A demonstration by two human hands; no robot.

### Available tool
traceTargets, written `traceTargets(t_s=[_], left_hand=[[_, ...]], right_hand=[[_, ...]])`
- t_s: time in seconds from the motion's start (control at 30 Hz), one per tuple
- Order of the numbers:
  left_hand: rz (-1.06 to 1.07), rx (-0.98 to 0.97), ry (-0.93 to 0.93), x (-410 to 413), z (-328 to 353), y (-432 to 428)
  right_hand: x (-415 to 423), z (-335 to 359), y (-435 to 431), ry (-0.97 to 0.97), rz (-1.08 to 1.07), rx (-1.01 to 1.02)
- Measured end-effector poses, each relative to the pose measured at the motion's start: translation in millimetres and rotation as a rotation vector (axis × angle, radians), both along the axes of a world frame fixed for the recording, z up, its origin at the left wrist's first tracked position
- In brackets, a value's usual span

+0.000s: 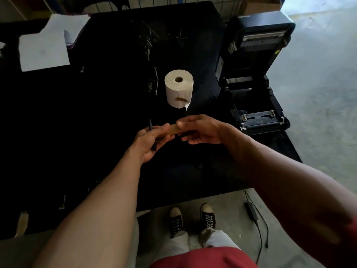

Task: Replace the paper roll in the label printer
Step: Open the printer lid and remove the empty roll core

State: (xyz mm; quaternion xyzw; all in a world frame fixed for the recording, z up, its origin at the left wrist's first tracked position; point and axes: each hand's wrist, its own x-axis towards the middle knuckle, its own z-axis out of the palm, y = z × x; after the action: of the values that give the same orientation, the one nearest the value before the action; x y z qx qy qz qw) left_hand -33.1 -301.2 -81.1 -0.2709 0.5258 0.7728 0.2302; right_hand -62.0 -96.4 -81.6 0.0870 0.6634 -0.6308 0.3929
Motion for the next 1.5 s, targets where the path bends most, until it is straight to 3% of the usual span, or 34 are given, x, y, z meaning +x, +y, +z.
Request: traceTargets(t_s=[0.23,0.4,0.5,0.63,0.83,0.93,1.03,1.23,1.33,1.5], left_hand=[[0.029,0.059,0.046,-8,13,5],[0.123,-0.176,0.01,-4,0,-7],[0.097,-0.209,-0.045,5,-7,-12],[0.002,-0.431,-0.086,13,-14,2],[-0.2,-0.922,-0.058,21,-62,0],[-0.196,-1.039,-0.043,26,-69,3],[-0.315,-1.303,0.01,27,-68,4],[-0.438,-1.27,0.125,21,-71,-3],[-0.373,-1.224,0.111,23,-74,-4],[-0.423,-1.247,0.156,22,-78,-6]], right_hand=[[-8,15,-1,0.078,-0.158,-0.031],[-10,12,17,0.056,-0.495,-0.031],[-8,13,25,0.0,-0.592,-0.034],[-1,6,25,-0.016,-0.536,0.053],[15,-7,11,0.003,-0.37,0.257],[26,-25,-7,0.053,-0.23,0.349],[36,-38,-27,0.123,-0.18,0.466],[49,-41,-57,0.306,0.04,0.83],[57,-44,-64,0.242,0.111,0.842],[59,-47,-65,0.204,0.056,0.785]])
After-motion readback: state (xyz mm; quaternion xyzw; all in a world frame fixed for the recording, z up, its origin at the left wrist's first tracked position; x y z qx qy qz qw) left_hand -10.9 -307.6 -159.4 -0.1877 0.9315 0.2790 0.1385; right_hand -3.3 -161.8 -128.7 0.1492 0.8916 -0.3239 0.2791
